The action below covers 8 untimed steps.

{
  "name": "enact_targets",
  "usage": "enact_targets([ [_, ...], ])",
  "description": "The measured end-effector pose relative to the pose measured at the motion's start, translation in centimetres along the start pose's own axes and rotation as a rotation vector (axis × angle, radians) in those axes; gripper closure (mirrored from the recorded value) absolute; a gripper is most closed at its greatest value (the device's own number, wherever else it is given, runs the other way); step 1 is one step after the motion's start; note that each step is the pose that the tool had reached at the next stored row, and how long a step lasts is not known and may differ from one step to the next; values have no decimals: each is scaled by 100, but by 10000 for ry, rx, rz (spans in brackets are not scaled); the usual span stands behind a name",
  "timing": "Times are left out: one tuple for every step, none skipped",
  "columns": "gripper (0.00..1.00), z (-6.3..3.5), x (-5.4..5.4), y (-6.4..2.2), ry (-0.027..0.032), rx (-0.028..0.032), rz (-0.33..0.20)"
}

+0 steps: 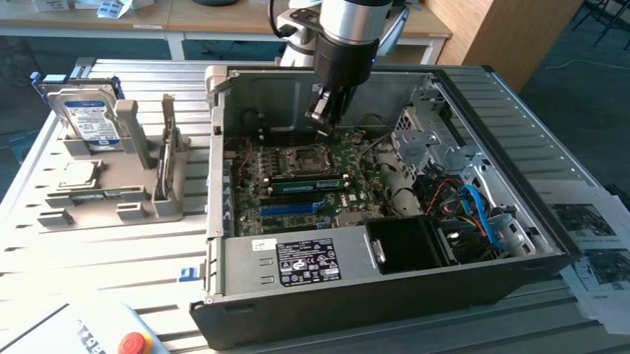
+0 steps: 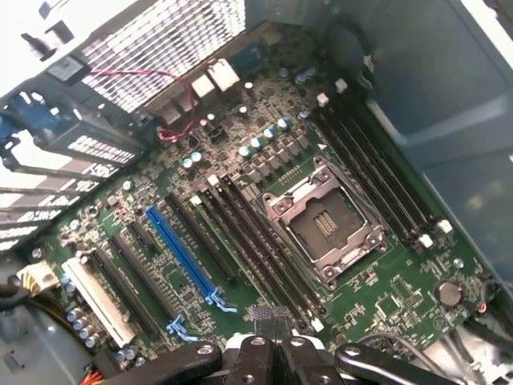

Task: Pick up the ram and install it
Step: 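Press down the ram until it locks into place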

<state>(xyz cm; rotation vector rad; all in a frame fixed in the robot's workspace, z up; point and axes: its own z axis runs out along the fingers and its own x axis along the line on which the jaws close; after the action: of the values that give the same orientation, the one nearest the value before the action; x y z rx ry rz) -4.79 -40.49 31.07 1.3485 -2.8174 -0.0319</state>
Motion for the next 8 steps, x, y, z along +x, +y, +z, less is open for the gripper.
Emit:
enact_targets([
  [90, 1, 0, 0, -4, -1, 131],
  [90, 2, 0, 0, -8, 0, 250],
  [90, 2, 0, 0, -11, 0, 370],
  [90, 3, 0, 0, -16, 1, 489],
  [90, 4, 0, 0, -19, 1, 608],
  [90, 5, 0, 0, -25, 2, 739],
  [90, 6, 0, 0, -28, 2, 861],
  [90, 6, 0, 0, -33, 2, 985],
])
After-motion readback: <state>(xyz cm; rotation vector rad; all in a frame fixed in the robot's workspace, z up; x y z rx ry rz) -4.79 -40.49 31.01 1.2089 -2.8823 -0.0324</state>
